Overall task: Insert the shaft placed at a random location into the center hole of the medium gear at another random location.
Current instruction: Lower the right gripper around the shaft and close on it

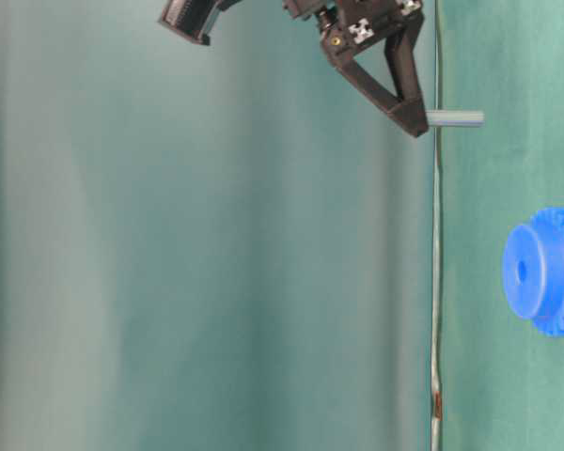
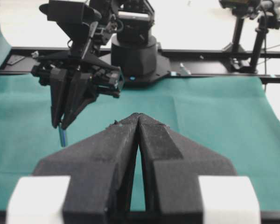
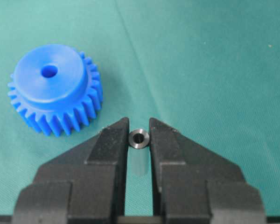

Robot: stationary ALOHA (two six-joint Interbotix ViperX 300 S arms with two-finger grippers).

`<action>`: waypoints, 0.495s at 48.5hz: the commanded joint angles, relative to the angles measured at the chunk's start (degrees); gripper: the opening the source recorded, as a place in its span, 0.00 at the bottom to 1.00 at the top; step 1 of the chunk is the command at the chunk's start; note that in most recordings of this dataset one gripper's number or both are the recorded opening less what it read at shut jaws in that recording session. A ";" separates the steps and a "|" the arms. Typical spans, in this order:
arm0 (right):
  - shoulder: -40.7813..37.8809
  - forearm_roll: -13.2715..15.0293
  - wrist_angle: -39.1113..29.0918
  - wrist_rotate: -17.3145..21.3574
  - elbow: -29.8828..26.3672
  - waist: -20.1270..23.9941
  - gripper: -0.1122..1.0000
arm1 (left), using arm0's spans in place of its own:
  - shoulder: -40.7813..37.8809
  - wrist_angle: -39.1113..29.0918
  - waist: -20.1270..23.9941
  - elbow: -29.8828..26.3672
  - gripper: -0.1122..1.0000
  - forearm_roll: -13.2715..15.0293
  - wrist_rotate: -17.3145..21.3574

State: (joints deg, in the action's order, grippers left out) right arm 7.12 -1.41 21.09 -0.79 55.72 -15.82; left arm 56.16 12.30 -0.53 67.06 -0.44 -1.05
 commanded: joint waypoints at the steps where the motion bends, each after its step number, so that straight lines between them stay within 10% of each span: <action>1: 1.49 -0.18 -0.70 -0.44 -1.41 -0.09 0.22 | -0.18 0.26 -0.18 -1.05 0.10 -0.18 -0.09; 24: 1.41 -0.26 -0.62 0.09 -1.58 0.79 0.22 | -0.26 0.26 -0.18 -1.14 0.10 -0.18 -0.09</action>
State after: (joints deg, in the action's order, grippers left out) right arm 7.47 -1.49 20.57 -0.79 55.55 -15.73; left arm 56.25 12.30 -0.62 67.15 -0.53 -1.05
